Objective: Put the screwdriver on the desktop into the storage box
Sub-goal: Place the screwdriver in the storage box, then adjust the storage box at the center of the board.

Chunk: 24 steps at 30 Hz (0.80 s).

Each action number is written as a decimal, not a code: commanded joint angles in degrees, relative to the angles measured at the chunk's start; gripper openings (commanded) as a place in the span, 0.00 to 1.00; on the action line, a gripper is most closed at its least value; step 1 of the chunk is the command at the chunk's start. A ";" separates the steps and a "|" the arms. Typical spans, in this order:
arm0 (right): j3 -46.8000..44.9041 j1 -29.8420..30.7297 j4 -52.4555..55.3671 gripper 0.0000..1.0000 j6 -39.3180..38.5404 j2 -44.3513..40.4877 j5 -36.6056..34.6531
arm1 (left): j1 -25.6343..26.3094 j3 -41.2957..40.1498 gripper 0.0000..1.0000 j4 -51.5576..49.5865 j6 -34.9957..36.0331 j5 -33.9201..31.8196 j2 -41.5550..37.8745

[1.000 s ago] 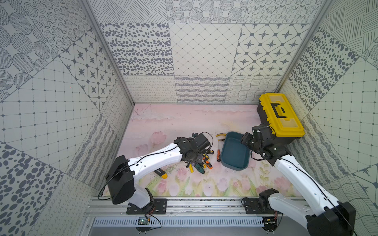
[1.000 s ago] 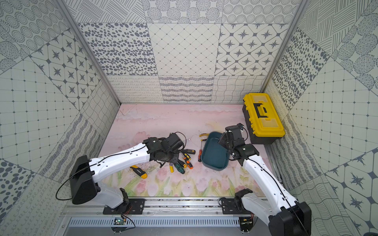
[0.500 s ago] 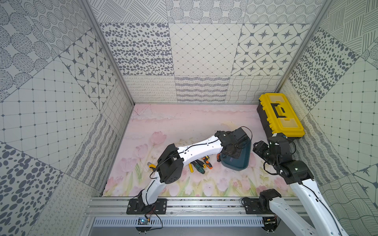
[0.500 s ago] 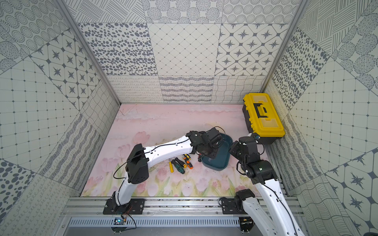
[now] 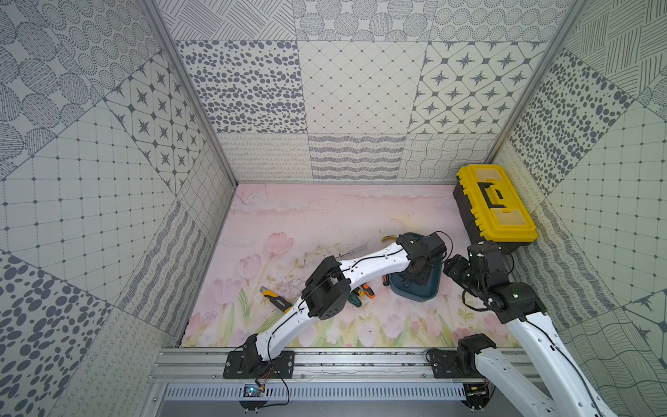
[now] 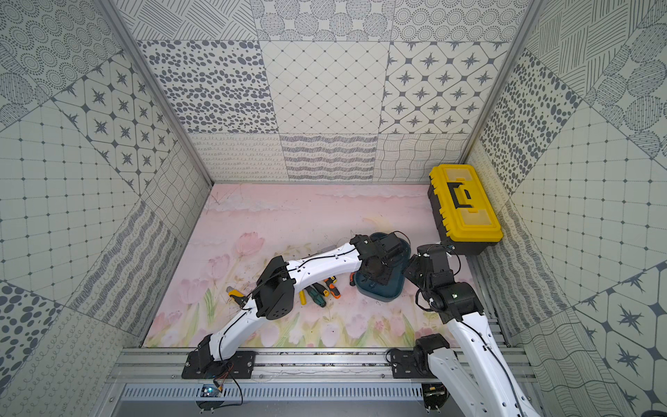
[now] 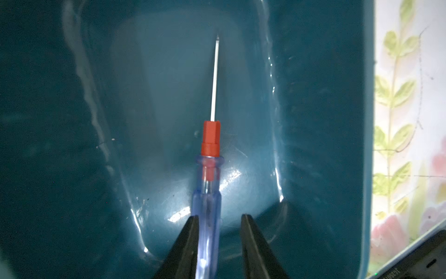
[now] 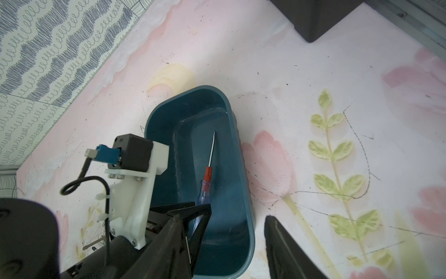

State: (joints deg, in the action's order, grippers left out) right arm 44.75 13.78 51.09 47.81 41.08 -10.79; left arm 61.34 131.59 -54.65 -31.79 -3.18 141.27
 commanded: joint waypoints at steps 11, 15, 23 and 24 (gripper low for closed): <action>4.15 1.23 -3.97 0.61 -5.49 8.99 7.48 | -4.57 -24.17 0.40 15.26 -10.39 -5.65 -27.56; 8.61 10.93 -6.01 0.62 -5.61 18.21 6.31 | -9.73 -38.07 0.41 19.66 -15.87 -6.78 -38.25; 15.57 17.70 -7.16 0.65 -5.93 35.85 4.18 | -14.61 -56.35 0.45 20.89 -22.59 -7.98 -50.64; 16.10 17.72 -7.77 0.64 -6.29 37.62 4.83 | -14.93 -57.49 0.45 20.93 -23.04 -8.06 -51.54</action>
State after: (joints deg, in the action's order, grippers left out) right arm 59.02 31.22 45.25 42.65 75.57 -5.87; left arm 48.27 80.62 -38.30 -47.16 -9.06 94.50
